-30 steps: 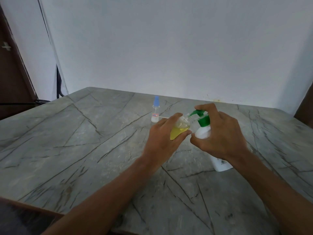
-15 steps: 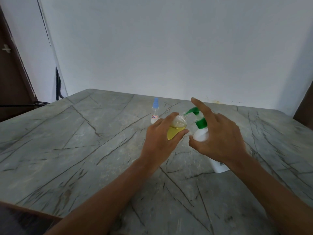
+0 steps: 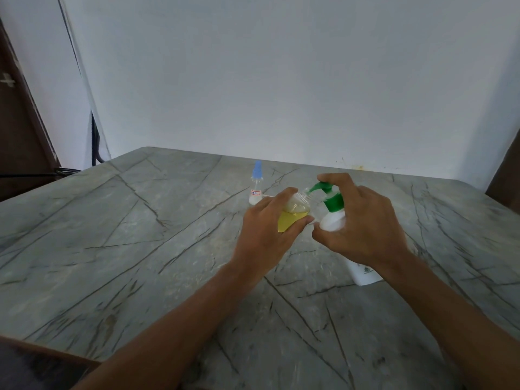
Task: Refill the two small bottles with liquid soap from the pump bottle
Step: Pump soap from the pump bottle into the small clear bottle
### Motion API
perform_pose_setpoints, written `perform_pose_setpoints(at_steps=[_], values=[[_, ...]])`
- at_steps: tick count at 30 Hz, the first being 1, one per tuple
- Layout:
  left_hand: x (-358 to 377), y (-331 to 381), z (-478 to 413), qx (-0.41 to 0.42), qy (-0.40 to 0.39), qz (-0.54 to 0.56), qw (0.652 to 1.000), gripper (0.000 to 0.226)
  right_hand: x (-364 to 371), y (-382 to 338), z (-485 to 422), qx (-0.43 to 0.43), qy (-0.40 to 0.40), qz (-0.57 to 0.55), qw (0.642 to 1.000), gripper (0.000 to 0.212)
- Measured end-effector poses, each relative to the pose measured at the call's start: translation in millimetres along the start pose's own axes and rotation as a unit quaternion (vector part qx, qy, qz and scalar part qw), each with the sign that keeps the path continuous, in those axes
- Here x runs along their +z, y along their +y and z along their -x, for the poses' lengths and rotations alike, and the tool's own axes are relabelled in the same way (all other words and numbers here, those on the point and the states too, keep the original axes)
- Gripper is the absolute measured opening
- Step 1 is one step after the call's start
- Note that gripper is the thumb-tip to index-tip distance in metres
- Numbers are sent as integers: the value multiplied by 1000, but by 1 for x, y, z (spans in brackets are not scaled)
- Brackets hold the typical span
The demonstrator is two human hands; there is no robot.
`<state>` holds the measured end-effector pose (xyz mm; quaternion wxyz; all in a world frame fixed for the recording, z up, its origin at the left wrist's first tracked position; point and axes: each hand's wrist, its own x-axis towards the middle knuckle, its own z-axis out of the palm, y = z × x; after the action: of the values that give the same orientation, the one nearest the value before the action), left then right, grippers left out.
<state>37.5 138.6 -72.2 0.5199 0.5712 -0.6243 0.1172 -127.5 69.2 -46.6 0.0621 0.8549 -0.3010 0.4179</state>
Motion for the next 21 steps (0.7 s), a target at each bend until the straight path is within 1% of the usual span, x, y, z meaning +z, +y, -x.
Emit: perform_pose_setpoints(at_steps=[5,8,10,14,16,21], values=[[2,-1,0,18,-8,-13,1000,58,1,1,0,-10,15,-10,1000,75],[2,0,0,24,-1,-6,1000,57,0,0,2,-9,26,-3,1000,76],[1,1,0,17,7,-1,1000,56,0,-2,3,-5,27,12,1000,80],[0,-2,-1,2,18,5,1000,56,-1,-4,3,2,4,48,999,95],[-1,-2,-2,1,20,2,1000,56,-2,-5,3,1,-2,54,999,100],[0,-1,-2,-2,19,3,1000,57,-2,-5,2,4,-9,52,999,88]])
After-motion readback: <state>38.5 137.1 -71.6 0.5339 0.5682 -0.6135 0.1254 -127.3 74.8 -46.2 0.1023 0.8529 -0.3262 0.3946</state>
